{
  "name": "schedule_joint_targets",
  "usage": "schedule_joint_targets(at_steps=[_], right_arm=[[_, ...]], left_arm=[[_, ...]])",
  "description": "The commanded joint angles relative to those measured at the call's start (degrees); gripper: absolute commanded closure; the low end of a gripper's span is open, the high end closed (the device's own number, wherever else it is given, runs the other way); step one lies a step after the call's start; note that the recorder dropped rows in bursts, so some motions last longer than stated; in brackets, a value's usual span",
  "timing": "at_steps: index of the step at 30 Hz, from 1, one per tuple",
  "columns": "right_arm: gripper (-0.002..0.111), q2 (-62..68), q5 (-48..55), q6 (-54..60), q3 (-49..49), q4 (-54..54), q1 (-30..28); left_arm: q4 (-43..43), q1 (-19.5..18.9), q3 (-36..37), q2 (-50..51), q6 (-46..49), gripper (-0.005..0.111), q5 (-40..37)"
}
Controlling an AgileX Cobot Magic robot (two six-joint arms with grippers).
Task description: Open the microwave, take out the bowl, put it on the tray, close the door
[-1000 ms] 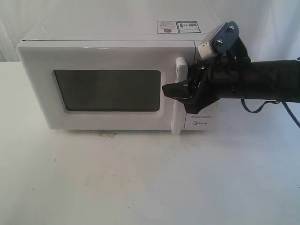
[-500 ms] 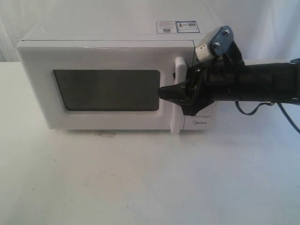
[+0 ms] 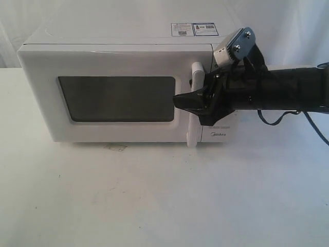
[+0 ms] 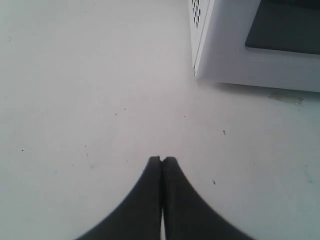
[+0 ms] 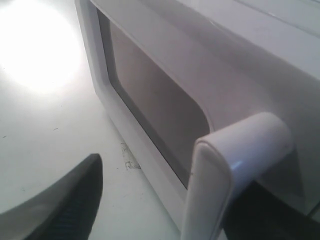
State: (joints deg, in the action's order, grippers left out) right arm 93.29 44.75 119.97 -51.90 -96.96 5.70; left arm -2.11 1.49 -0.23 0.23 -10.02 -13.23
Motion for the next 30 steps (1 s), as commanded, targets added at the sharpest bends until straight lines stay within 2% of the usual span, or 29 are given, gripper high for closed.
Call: schedule_joint_targets(at_steps=[1,7,9,12,15,16,18,22,24,26,30], right_arm=[[0.108,1.41,-2.55,0.85,-2.85,-2.98,-0.36],[0.108,1.3,-2.89,1.16,-2.87,-2.98,-0.36],[0.103,0.9,-4.74,1.16,-2.87,-2.98,-0.36],[0.085,0.16,-7.44,1.16,-2.87,-2.98,-0.36],[0.061,-0.48,-10.46,-1.49,-3.34,-2.98,-0.36],[0.049,-0.74,-12.28,-4.4,-3.7,-2.98,-0.36],[0.047,-0.86,-13.85,-6.15,-4.07,-2.98,-0.36],[0.048,-0.86,-14.11,-7.39,-4.6,-2.98,-0.36],[0.055,-0.86,-14.11,-7.79,-4.68,-2.98,-0.36],[0.068,-0.86,-15.27,-8.15,-4.68,-2.98,-0.36],[0.104,-0.86,-14.58,-8.4,-4.68,-2.98,-0.36]], left_arm=[[-0.16,-0.13,0.23,-0.23,-0.08,0.107,-0.02],[-0.16,-0.13,0.23,-0.23,-0.08,0.107,-0.02],[-0.16,-0.13,0.23,-0.23,-0.08,0.107,-0.02],[-0.16,-0.13,0.23,-0.23,-0.08,0.107,-0.02],[-0.16,-0.13,0.23,-0.23,-0.08,0.107,-0.02],[-0.16,-0.13,0.23,-0.23,-0.08,0.107,-0.02],[-0.16,-0.13,0.23,-0.23,-0.08,0.107,-0.02],[-0.16,-0.13,0.23,-0.23,-0.08,0.107,-0.02],[-0.16,-0.13,0.23,-0.23,-0.08,0.107,-0.02],[-0.16,-0.13,0.23,-0.23,-0.08,0.107,-0.02],[-0.16,-0.13,0.23,-0.23,-0.08,0.107,-0.02]])
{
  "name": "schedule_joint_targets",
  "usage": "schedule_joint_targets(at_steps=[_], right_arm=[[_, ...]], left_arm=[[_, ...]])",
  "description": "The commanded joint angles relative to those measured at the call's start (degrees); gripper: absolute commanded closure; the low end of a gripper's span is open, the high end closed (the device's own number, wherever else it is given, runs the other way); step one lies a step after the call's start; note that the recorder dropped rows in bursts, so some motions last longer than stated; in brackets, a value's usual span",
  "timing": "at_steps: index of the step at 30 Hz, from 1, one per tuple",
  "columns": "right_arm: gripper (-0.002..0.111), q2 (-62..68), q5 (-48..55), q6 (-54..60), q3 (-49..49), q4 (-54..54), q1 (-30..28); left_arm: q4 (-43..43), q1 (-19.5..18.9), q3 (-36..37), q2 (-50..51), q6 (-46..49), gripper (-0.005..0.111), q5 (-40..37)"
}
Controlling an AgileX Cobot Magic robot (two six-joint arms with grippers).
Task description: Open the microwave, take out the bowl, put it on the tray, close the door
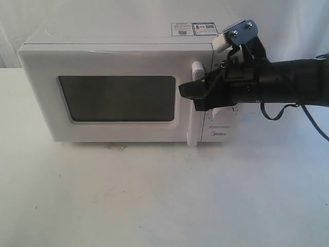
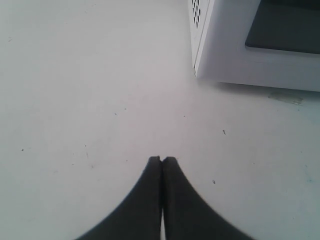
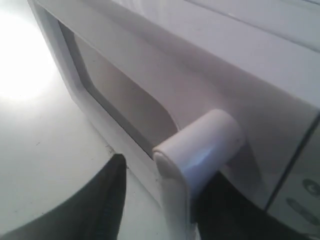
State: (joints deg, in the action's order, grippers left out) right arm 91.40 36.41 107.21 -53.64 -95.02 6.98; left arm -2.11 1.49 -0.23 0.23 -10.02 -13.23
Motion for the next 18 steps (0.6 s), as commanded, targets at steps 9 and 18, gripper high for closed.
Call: schedule_joint_targets(at_steps=[9,18], right_arm=[[0.108,1.04,2.45,3.31,-2.95,-4.93,-1.64],[0.108,1.04,17.55,1.35,-2.95,-3.25,-1.64]], left_arm=[[-0.16,-0.13,0.23,-0.23,-0.08,0.107,-0.02],[-0.16,-0.13,0.23,-0.23,-0.08,0.107,-0.02]])
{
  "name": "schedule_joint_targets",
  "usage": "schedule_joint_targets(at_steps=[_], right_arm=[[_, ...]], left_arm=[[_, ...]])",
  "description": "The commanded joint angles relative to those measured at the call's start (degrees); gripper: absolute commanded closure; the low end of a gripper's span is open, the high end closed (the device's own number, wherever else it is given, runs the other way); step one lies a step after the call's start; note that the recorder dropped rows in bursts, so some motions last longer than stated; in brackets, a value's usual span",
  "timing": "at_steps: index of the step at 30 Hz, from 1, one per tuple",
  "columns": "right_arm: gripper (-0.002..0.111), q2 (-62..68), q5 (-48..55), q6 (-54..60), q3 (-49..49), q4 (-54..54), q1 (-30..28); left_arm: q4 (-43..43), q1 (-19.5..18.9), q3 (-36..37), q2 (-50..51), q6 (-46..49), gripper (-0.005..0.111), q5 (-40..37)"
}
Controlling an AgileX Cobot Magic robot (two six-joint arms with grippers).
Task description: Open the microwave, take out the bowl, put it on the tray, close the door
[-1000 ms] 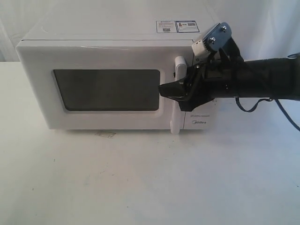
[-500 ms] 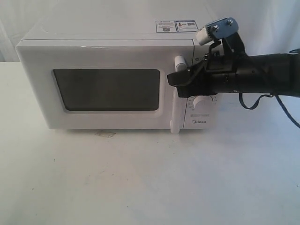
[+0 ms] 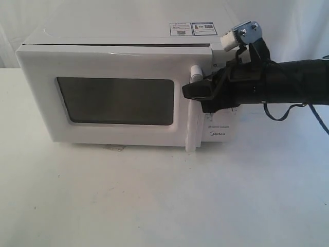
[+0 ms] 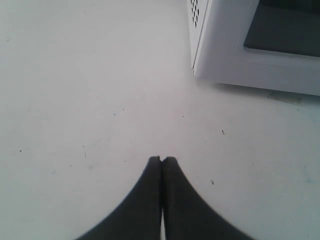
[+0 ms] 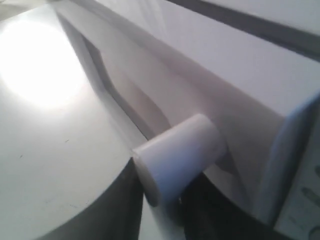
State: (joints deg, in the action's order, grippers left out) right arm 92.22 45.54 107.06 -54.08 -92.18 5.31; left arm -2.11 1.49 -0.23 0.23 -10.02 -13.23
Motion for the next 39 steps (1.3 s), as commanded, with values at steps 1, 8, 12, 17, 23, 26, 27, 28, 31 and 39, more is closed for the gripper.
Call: schedule_joint_targets(at_steps=[1,8,12,17,23,26,27,28,31,39], right_arm=[[0.108,0.21,8.75,0.75,-2.5,-5.66,0.03],[0.108,0.21,16.28,-2.02,-2.39,-2.28,0.03],[0.108,-0.82,19.11,-3.22,-1.95,2.12,0.03],[0.108,-4.34,20.64,-3.47,1.01,2.99,0.03],[0.108,-8.27,22.4,-5.2,3.38,5.59,0.03],[0.102,-8.58,24.23,-6.09,3.61,7.49,0.03],[0.096,-8.58,24.42,-6.26,3.61,8.13,0.03],[0.089,-8.58,24.42,-6.99,3.61,8.39,0.03],[0.062,-8.58,24.42,-7.37,3.61,8.38,0.03],[0.054,-8.91,24.42,-15.37,3.61,13.57,0.03]], left_arm=[[-0.16,-0.13,0.23,-0.23,-0.08,0.107,-0.02],[-0.16,-0.13,0.23,-0.23,-0.08,0.107,-0.02],[-0.16,-0.13,0.23,-0.23,-0.08,0.107,-0.02],[-0.16,-0.13,0.23,-0.23,-0.08,0.107,-0.02],[-0.16,-0.13,0.23,-0.23,-0.08,0.107,-0.02],[-0.16,-0.13,0.23,-0.23,-0.08,0.107,-0.02],[-0.16,-0.13,0.23,-0.23,-0.08,0.107,-0.02],[-0.16,-0.13,0.23,-0.23,-0.08,0.107,-0.02],[-0.16,-0.13,0.23,-0.23,-0.08,0.107,-0.02],[-0.16,-0.13,0.23,-0.23,-0.08,0.107,-0.02]])
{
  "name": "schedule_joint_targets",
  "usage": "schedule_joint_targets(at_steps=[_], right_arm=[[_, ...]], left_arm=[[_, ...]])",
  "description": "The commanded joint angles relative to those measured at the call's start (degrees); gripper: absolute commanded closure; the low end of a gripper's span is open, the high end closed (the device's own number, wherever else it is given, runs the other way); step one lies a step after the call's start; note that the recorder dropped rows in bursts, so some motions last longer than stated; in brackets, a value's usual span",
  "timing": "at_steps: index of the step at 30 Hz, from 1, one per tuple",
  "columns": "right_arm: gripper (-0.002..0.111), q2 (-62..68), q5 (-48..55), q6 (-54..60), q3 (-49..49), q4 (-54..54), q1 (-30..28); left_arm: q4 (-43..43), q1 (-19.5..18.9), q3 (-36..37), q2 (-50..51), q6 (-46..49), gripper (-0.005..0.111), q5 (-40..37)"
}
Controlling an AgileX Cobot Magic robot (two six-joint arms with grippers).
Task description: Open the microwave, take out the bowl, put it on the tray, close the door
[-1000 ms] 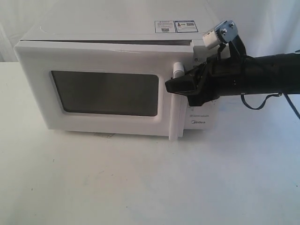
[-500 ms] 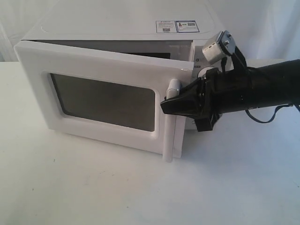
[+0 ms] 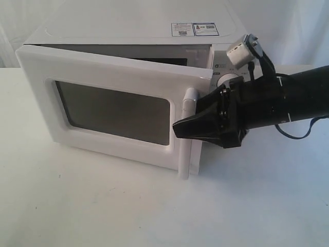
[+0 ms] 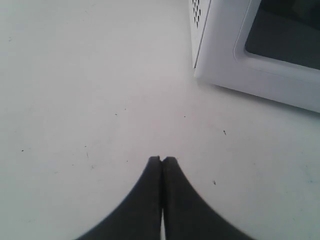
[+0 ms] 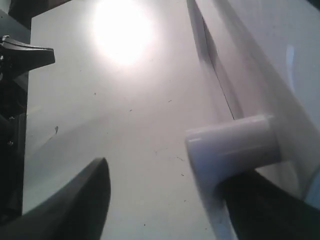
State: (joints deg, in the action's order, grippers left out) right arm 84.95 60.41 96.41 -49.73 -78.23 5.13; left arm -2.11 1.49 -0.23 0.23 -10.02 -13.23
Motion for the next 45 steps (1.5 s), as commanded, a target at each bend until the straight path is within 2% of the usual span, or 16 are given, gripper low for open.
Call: schedule_joint_targets(at_steps=[1,5,12,15,21,25,29,39,45], right_arm=[[0.057,-1.83,9.55,-5.77,-0.74,0.5,0.21],[0.066,-3.72,9.55,-8.41,-0.74,2.27,0.0],[0.074,-11.2,9.55,-14.2,-0.74,4.12,0.0],[0.081,-15.25,8.5,-17.72,-0.74,6.76,0.0],[0.099,-20.38,-12.38,-26.87,-0.74,12.75,0.0],[0.108,-19.26,-17.38,-27.67,-0.74,12.9,0.0],[0.108,-15.11,-17.79,-27.55,-0.74,12.54,0.92],[0.108,-5.15,-19.71,-24.47,1.28,8.07,7.39],[0.108,-4.15,-19.13,-24.47,1.36,7.03,14.65]], left_arm=[[-0.16,-0.13,0.23,-0.23,-0.08,0.107,-0.02],[-0.16,-0.13,0.23,-0.23,-0.08,0.107,-0.02],[-0.16,-0.13,0.23,-0.23,-0.08,0.107,-0.02],[-0.16,-0.13,0.23,-0.23,-0.08,0.107,-0.02],[-0.16,-0.13,0.23,-0.23,-0.08,0.107,-0.02],[-0.16,-0.13,0.23,-0.23,-0.08,0.107,-0.02],[-0.16,-0.13,0.23,-0.23,-0.08,0.107,-0.02],[-0.16,-0.13,0.23,-0.23,-0.08,0.107,-0.02],[-0.16,-0.13,0.23,-0.23,-0.08,0.107,-0.02]])
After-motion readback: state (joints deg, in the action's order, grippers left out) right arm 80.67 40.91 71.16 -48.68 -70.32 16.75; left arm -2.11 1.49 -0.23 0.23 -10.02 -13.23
